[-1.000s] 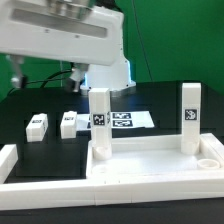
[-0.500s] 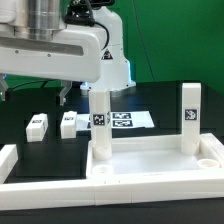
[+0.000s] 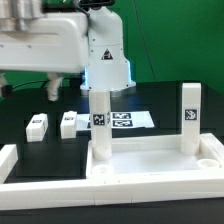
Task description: Assemble desk
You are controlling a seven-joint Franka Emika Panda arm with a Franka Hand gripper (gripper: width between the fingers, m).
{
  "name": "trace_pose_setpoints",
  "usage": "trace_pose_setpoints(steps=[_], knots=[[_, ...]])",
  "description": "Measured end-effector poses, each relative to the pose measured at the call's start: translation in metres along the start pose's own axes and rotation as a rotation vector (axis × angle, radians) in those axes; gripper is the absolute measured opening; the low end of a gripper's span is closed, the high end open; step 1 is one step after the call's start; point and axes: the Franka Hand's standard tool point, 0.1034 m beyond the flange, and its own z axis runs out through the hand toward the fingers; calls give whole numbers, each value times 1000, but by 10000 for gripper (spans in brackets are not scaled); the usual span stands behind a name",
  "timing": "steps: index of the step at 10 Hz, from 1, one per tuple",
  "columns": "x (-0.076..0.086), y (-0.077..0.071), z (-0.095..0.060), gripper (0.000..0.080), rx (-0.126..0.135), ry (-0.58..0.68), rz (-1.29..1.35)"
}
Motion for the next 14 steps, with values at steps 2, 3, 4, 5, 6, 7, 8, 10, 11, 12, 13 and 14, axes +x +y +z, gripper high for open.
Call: trace_pose_setpoints(steps=[2, 3, 4, 5, 6, 7, 8, 10, 11, 12, 13, 14], knots=[[-10, 20, 8, 649, 59, 5, 73], [-14, 27, 11, 649, 63, -10, 40], [-18, 31, 13, 649, 68, -31, 32], [-18, 29, 12, 649, 71, -50, 34], [-18, 29, 13, 649, 70, -50, 33], [-22, 31, 17, 649, 78, -68, 22], [-38, 41, 31, 649, 123, -160, 18], [-64, 55, 40, 649, 206, -383, 2], [-72, 53, 45, 649, 200, -445, 0], [-78, 50, 46, 649, 175, -494, 1], [-82, 52, 45, 649, 183, -575, -4], [-80, 54, 48, 649, 184, -622, -5]])
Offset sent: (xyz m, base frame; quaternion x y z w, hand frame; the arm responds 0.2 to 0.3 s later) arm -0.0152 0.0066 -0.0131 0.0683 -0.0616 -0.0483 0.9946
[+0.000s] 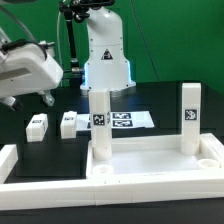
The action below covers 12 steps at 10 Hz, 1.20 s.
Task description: Assemble desk
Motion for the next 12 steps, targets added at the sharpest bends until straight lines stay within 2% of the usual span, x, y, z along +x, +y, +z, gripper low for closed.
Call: trace_pose_setpoints(steps=[2, 3, 4, 5, 6, 10, 12], knots=[[-4, 3, 7, 649, -3, -118, 8], [-5, 3, 17, 649, 2, -162, 22], [-13, 3, 31, 649, 9, -231, 57], [-21, -3, 41, 649, 4, -312, 91], [-20, -6, 46, 649, -29, -331, 85], [-16, -2, 47, 649, -31, -323, 91], [-18, -14, 62, 649, -65, -314, 93]])
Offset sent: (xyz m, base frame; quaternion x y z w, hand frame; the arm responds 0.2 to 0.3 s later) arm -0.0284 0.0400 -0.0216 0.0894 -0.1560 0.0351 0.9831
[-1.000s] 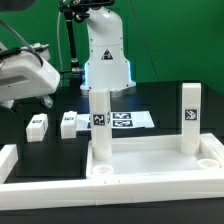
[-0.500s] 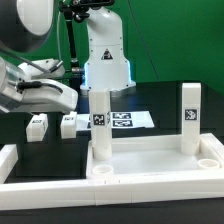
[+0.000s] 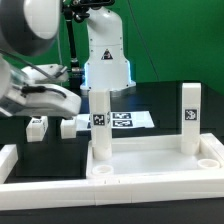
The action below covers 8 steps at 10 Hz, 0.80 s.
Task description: Assemble desk
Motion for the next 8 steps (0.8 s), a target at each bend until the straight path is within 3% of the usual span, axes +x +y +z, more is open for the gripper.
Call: trace_pose_setpoints(steps=[2, 8], knots=[[0, -9, 16, 649, -23, 1, -3], [7, -2, 43, 649, -31, -22, 24]])
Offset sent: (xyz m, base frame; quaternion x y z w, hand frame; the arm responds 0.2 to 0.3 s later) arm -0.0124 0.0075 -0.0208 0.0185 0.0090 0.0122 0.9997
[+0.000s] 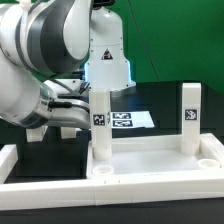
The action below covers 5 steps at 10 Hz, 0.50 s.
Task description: Assemble desk
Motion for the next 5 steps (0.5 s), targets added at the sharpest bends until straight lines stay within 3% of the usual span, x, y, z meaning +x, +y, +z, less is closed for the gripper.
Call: trace_pose_setpoints(steps=[5], knots=[[-4, 4, 11, 649, 2, -21, 15]])
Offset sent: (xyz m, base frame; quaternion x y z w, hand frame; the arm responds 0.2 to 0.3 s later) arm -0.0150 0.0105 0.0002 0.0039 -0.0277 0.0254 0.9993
